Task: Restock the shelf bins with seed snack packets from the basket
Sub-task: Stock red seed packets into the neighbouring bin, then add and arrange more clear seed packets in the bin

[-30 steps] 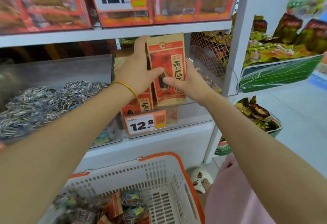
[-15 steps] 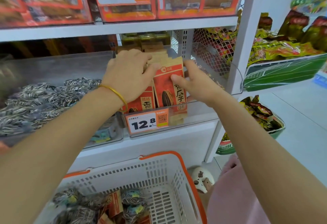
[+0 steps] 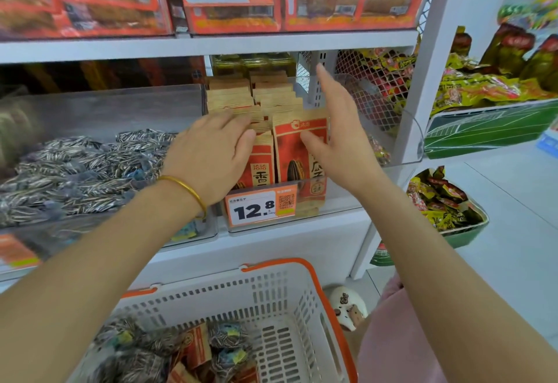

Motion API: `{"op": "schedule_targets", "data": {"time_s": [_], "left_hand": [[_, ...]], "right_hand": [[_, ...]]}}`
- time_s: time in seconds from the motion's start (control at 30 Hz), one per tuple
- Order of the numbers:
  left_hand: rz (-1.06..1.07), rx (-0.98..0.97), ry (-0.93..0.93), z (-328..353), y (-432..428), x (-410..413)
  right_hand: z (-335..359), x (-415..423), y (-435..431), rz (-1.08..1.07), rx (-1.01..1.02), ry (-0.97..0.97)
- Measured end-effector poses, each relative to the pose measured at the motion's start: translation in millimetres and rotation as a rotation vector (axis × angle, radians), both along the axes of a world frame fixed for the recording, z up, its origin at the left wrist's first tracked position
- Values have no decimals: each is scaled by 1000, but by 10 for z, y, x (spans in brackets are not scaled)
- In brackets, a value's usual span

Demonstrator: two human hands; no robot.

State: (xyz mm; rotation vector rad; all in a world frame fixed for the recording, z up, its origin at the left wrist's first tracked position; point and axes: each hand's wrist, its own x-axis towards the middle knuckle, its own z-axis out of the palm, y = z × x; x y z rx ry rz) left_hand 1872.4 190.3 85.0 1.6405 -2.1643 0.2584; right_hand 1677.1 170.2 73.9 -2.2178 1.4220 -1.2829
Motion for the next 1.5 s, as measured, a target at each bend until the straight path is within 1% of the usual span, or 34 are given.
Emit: {"op": "schedule_targets", "data": {"time_s": [0.03, 0.07, 0.1, 0.2, 0.33, 0.4, 0.43, 0.47, 0.5, 0.53, 0.57, 0.6, 0.67, 0.73, 0.77, 0.8, 0.9, 0.97, 1.03, 1.07, 1.13, 1.17, 1.2, 1.23, 1.27, 1.3, 1.33, 1.4, 1.47, 1.5], "left_hand": [[-1, 0, 1, 2, 0, 0], [-3, 1, 2, 3, -1, 2], [-3, 3, 2, 1, -2, 3], [-3, 7, 7, -13, -10, 21], [-3, 6, 13, -21, -30, 22], [-6, 9, 18, -18, -37, 31], [-9, 12, 19, -16, -33, 30], [-10, 14, 15, -15, -29, 31], [-8, 16, 10, -14, -28, 33], [-6, 16, 8, -18, -29, 36], [-8, 13, 9, -20, -29, 36], [-11, 11, 13, -17, -24, 35], [-13, 11, 23, -13, -16, 30], [-18, 11, 32, -24, -24, 25], [-20, 8, 34, -31, -28, 23], [-22, 8, 35, -35, -38, 27], [-35, 1, 32, -42, -64, 46], [-32, 3, 36, -52, -62, 46], [-44, -24, 53, -40, -34, 45], [-62, -75, 73, -21, 11, 57], [-108, -205, 122, -3, 211, 139], [-126, -255, 145, -5, 352, 199], [-129, -275, 156, -68, 534, 302], [-135, -268, 151, -171, 727, 417], [-144, -231, 138, -312, 919, 548], [-150, -171, 110, -477, 1094, 697], [-149, -90, 67, -655, 1244, 848], [-125, 133, -24, -989, 1443, 1145], [-79, 340, -72, -1214, 1495, 1412], [-61, 403, -84, -1293, 1494, 1527]], "right_hand": [[23, 58, -23, -9, -42, 78], [9, 108, -48, -38, -42, 138], [-29, 136, -64, -82, -31, 161], [-228, 122, -53, -191, -73, 141], [-419, 154, 3, -142, -107, 197], [-460, 184, 16, -177, -77, 231], [-451, 172, 20, -198, -70, 211], [-426, 154, 29, -207, -81, 162], [-390, 132, 40, -199, -94, 74], [-324, 116, 59, -182, -85, -65], [-227, 115, 92, -156, -19, -244], [-165, 118, 63, -135, 93, -412], [-80, 176, -45, -131, 353, -624], [-9, 262, -115, -123, 620, -761], [3, 272, -136, -108, 703, -816], [18, 269, -137, -97, 726, -848], [71, 218, -98, -18, 755, -862], [103, 195, -59, 14, 758, -841], [123, 221, 10, -69, 683, -772], [99, 235, 38, -151, 581, -737], [34, 294, 274, -241, 242, -726], [4, 331, 469, -230, 89, -717], [-89, 402, 671, -186, -5, -681], [-201, 484, 870, -117, -55, -627], [-352, 574, 1039, -27, -46, -548], [-554, 669, 1146, 69, 30, -444], [-742, 769, 1217, 159, 150, -335], [-1173, 997, 1201, 279, 452, -105], [-1610, 1215, 1078, 327, 697, 115], [-1805, 1316, 1005, 325, 789, 199]]}}
